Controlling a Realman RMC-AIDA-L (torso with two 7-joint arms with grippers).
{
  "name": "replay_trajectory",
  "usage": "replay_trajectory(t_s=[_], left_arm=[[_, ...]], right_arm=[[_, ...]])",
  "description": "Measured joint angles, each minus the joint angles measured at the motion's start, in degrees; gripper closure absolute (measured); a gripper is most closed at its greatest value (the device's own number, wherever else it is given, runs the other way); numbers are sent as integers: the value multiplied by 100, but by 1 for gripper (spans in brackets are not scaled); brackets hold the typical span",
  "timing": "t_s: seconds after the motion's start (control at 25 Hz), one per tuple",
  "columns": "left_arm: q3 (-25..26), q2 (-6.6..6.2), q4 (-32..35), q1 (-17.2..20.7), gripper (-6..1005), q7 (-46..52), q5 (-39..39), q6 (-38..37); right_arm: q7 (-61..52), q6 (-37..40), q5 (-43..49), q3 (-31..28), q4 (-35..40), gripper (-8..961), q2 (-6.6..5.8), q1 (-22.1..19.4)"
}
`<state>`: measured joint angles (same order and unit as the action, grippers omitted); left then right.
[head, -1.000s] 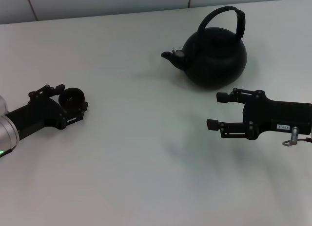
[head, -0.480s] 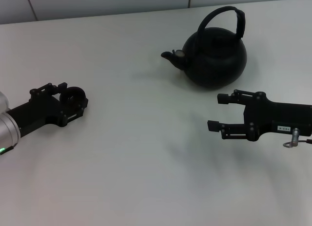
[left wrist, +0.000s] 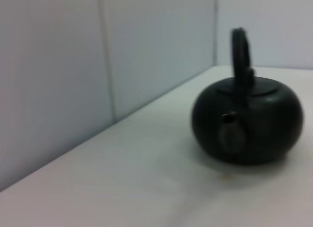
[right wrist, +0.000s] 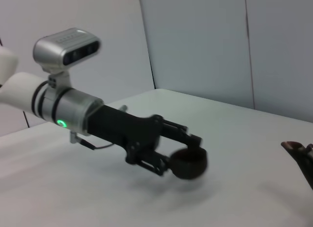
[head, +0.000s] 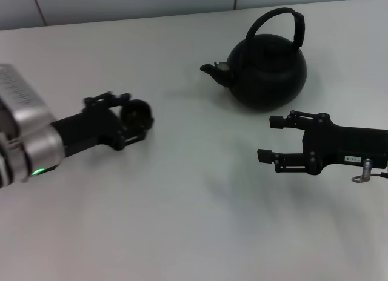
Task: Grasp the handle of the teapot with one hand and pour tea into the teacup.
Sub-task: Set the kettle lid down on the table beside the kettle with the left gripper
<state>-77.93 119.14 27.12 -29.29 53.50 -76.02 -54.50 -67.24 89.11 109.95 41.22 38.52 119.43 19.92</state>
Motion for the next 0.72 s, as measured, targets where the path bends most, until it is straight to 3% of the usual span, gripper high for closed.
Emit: replay_trajectory(t_s=[0.32, 0.72], left_arm=[[-966, 4, -151, -282, 307, -11, 492, 569], [-1139, 4, -218, -221, 307, -70, 754, 601]], right_arm=[[0, 10, -12, 0, -1, 127, 0, 35], [0, 7, -41, 80, -12, 128, 0, 86]])
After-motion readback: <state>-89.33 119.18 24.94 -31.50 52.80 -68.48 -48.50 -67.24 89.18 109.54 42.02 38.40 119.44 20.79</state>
